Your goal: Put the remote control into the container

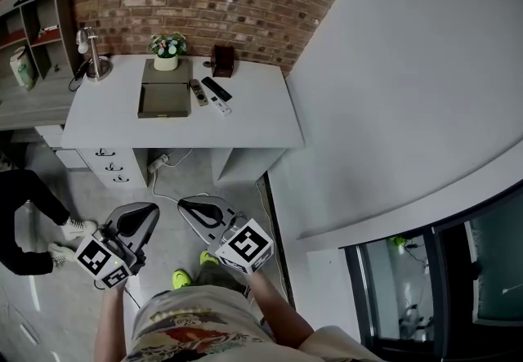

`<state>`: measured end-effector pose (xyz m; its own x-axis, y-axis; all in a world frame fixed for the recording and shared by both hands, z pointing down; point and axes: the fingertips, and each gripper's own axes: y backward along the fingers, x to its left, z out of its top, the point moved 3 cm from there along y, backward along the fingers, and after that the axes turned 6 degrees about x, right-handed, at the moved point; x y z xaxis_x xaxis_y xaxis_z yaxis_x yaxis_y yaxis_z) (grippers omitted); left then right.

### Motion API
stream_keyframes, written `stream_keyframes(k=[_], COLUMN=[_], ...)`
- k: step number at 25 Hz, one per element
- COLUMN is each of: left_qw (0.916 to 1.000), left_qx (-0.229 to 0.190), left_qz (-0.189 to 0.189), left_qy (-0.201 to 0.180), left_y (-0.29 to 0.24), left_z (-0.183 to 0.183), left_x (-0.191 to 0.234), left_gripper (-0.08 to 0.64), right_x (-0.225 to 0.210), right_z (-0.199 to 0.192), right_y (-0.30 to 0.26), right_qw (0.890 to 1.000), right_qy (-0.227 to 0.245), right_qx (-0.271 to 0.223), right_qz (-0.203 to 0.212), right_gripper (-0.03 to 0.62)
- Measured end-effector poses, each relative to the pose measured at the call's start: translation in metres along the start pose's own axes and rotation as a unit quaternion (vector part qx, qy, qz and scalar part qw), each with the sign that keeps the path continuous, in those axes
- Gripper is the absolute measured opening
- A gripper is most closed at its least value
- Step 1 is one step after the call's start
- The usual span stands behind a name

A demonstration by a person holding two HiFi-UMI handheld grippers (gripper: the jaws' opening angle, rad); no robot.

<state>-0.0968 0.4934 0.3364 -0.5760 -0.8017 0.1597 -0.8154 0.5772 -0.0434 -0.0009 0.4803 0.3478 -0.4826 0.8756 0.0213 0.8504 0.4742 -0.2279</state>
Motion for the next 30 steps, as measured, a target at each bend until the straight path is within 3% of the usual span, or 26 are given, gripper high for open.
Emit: stream_keyframes(k=[12,30], left_qw=[0.9997,0.9971], left_qx=[0.01,0.021], left_qz=[0.019,0.072], left_qy=[0.011,0.012], left_y=[-0.025,-0.119], left_z=[-0.003,0.014], left_x=[0.03,0.128], left_gripper=[0.006,0.006], right_x=[-0.043,-0.176], right_z=[-0.01,-0.013], right_y=[-0.019,-0.079], right_qw=[1.0,0.997], right_qy=[-0.012,-0.008], right_qx=[0.005,0.023], right_qz=[0.007,0.07], right_gripper=[0.011,0.011])
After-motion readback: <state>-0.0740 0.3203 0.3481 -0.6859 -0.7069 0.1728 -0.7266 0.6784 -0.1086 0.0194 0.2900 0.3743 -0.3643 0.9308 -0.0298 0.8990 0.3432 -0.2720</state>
